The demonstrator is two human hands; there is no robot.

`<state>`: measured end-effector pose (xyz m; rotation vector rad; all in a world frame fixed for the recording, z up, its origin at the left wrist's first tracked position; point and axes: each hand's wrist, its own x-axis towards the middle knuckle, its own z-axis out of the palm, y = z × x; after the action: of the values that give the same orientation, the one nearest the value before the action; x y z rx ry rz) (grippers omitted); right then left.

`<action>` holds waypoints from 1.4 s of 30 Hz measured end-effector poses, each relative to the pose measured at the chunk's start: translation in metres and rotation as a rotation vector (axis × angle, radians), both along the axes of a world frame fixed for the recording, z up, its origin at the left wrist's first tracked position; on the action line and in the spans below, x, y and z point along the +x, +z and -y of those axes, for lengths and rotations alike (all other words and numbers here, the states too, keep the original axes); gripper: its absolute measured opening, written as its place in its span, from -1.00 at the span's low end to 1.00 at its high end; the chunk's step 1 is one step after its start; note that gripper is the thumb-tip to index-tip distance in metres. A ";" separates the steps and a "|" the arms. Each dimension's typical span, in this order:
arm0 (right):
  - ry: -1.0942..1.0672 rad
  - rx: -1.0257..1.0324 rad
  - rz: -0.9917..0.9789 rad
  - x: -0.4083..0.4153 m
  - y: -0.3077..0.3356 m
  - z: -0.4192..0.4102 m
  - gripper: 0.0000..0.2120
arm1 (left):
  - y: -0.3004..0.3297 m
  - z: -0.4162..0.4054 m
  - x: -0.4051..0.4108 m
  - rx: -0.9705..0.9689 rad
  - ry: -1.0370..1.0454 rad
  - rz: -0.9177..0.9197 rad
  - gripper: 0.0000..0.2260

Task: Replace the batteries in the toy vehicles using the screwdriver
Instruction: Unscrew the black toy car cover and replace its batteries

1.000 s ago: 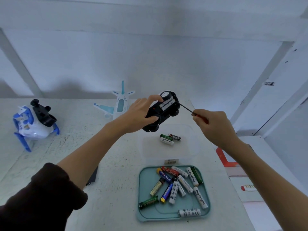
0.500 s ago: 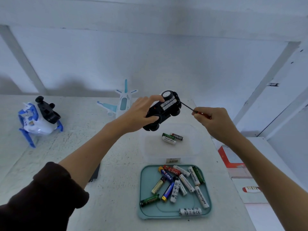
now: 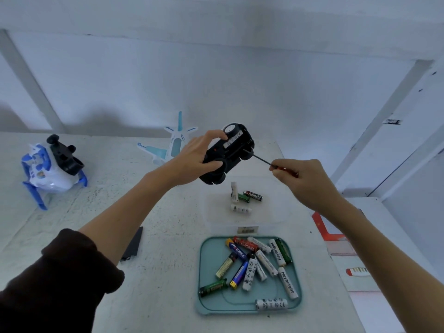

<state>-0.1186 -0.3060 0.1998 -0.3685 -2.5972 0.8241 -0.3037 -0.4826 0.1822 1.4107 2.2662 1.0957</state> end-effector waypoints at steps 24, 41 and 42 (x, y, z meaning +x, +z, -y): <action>-0.007 0.195 -0.156 -0.033 -0.034 0.047 -0.81 | -0.004 -0.009 0.025 0.373 0.124 0.377 -0.61; -0.120 0.252 -0.138 -0.030 0.010 0.011 -0.84 | 0.007 0.001 0.008 0.230 -0.046 0.294 -0.56; -0.119 0.263 -0.132 -0.030 0.011 0.010 -0.84 | 0.007 0.001 0.008 0.227 -0.047 0.290 -0.56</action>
<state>-0.1489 -0.3162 0.2109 -0.3730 -2.4908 0.4435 -0.2958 -0.4833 0.1895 1.2769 1.9461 1.4734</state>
